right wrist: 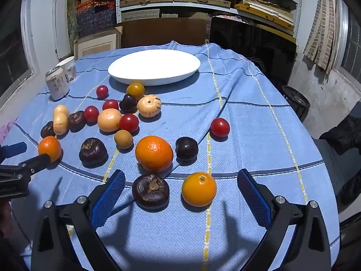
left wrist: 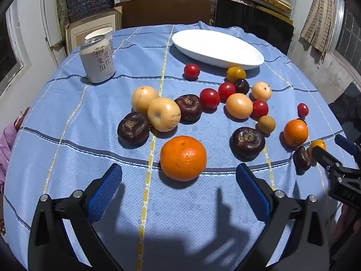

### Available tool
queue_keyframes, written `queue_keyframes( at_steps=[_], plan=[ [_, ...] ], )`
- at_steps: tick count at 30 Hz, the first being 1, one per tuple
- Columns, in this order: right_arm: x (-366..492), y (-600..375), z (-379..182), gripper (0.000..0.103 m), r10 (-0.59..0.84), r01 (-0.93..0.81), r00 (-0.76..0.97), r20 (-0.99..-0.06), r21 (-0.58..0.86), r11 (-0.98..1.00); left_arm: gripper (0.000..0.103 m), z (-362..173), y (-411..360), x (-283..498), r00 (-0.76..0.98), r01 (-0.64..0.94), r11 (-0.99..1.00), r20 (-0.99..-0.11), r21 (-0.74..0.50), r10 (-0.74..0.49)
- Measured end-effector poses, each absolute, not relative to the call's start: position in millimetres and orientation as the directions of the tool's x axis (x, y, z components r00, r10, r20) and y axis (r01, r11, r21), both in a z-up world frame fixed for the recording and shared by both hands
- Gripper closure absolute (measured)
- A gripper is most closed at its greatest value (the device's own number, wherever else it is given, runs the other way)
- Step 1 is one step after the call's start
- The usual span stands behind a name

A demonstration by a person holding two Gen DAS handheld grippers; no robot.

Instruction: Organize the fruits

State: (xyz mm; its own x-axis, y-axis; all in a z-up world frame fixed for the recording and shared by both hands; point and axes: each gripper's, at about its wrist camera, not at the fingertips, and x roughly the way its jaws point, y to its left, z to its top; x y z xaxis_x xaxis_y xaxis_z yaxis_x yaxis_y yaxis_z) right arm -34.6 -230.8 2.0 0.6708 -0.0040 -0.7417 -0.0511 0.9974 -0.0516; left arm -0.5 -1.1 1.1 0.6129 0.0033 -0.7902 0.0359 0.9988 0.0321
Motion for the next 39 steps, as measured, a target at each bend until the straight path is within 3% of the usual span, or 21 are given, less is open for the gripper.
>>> queue_keyframes(
  at_steps=[39],
  plan=[
    [-36, -228, 2, 0.003, 0.022, -0.102, 0.656, -0.754, -0.061, 0.993, 0.004, -1, 2, 2, 0.598, 0.023, 1.0, -0.801, 0.0, -0.014]
  ],
)
